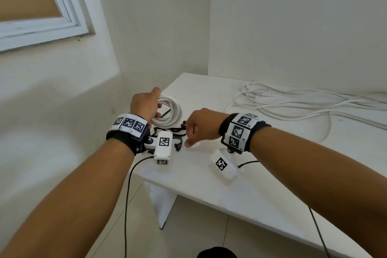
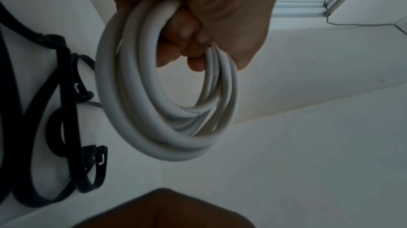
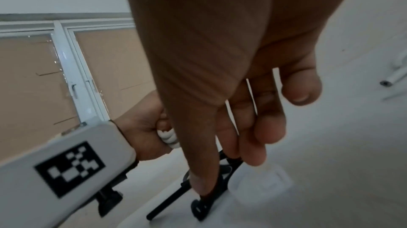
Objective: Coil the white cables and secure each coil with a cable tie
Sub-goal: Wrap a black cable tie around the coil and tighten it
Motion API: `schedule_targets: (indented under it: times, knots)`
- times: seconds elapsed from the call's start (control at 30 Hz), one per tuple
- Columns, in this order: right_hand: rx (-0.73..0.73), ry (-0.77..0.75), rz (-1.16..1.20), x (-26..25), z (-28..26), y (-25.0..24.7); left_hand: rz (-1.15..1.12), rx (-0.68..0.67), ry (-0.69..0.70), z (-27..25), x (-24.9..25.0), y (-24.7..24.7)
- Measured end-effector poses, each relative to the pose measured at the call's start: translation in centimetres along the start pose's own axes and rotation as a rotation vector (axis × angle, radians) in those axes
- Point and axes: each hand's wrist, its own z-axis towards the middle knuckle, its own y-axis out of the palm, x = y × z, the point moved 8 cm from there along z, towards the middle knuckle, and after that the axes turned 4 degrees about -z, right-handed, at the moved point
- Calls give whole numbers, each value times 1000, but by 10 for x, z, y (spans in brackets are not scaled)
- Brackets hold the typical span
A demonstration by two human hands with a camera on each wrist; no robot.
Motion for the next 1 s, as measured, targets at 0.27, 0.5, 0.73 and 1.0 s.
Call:
schedule_targets:
  times: [0.27, 0.5, 0.73, 1.0]
  knots:
    - [8, -16, -3, -1, 3, 11, -20, -10, -1, 0, 5, 4]
    - [197, -9, 59, 27, -29, -32, -28, -61, 24, -12, 11, 28]
    - [439, 101, 68, 78, -77, -81, -55, -178, 78, -42, 26, 80]
    - [554, 267, 54, 143, -148, -103, -38, -365, 239, -95, 47, 152]
